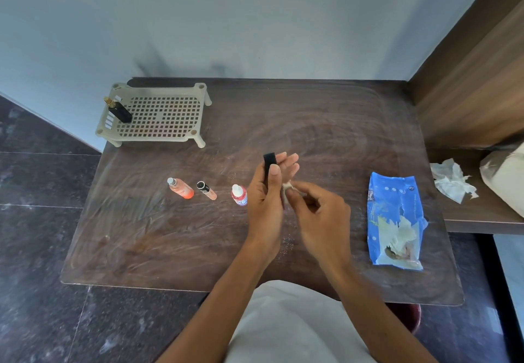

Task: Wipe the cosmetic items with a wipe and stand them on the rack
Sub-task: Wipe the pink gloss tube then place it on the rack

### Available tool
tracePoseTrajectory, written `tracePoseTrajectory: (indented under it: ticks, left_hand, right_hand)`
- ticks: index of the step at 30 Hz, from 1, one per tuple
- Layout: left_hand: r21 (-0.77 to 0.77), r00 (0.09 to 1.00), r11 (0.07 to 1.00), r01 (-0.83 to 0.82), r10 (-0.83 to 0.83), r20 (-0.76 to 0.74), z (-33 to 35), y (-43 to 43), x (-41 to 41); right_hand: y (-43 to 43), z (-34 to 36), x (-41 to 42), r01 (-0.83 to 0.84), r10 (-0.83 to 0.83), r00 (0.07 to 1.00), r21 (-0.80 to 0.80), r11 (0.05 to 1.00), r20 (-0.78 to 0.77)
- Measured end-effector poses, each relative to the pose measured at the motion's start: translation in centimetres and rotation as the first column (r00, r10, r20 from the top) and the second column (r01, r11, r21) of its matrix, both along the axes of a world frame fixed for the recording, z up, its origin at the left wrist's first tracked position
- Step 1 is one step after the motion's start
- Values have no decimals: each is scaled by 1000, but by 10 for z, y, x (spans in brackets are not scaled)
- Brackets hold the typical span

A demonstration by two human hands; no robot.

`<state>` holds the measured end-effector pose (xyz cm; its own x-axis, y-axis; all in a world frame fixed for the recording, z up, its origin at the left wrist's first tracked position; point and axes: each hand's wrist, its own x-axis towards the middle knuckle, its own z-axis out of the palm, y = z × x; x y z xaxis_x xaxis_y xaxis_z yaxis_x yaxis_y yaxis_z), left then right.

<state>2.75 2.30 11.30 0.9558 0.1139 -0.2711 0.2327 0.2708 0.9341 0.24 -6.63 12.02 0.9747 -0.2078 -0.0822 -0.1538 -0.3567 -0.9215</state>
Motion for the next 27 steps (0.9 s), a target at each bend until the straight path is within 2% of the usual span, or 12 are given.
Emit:
tracePoseTrajectory:
  ticks: [4, 10, 16, 20, 23, 25, 27]
  left_hand:
    - [52, 999, 998, 47, -47, 15, -2, 1, 1]
    - [10, 983, 985, 172, -172, 58, -7, -3, -13]
    - [77, 984, 986, 148, -155, 94, -9, -1, -1]
    - [135, 990, 987, 89, -102, 97, -4, -4, 1]
    - [-5, 998, 998, 60, -60, 26, -3, 0, 7]
    - [-141, 997, 988, 68, -70, -12, -4, 5, 10]
    - [-208, 994, 973, 100, -109, -29, -7, 8, 8]
  right_hand:
    - [1, -14, -20, -9, 11, 997, 33, 999, -73]
    - [-1, 0, 4, 91, -89, 996, 95, 991, -24]
    - [7, -4, 2, 92, -93, 995, 31, 995, 29]
    - [10, -4, -1, 95, -98, 994, 73, 993, 43]
    - [8, 0, -5, 58, -55, 998, 176, 983, -25]
    - [6, -2, -12, 43, -28, 996, 186, 982, -80]
    - [6, -4, -16, 49, -34, 995, 167, 985, -91]
